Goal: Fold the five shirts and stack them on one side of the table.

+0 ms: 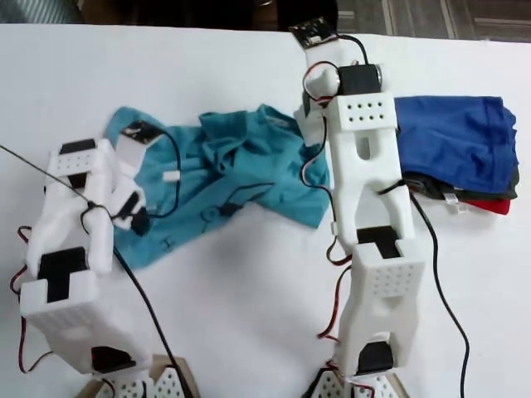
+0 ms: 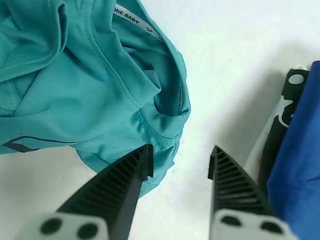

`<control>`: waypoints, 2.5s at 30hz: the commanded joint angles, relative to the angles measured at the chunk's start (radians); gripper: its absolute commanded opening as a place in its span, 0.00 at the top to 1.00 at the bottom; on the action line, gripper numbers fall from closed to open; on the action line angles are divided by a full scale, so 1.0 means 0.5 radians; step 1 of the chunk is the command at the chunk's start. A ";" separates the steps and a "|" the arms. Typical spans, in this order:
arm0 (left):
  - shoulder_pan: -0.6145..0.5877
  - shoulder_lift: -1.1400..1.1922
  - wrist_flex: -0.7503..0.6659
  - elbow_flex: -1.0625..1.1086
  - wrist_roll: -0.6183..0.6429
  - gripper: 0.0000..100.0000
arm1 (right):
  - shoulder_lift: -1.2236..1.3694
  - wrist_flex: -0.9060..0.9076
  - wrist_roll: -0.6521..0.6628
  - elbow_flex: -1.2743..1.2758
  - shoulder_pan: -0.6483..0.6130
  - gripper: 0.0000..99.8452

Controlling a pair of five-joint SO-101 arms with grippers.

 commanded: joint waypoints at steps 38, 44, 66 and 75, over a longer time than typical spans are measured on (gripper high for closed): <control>-0.114 0.193 -0.258 -0.063 -0.310 0.85 | -0.014 0.011 0.003 -0.071 -0.008 0.82; -0.101 0.227 -0.157 -0.232 -0.292 0.97 | -0.011 0.023 0.003 -0.071 -0.008 0.82; -0.031 0.245 0.402 -0.671 -0.310 0.92 | -0.011 0.023 0.003 -0.068 -0.008 0.82; -0.025 0.212 0.399 -0.726 -0.288 0.97 | -0.011 0.023 0.003 -0.068 -0.008 0.82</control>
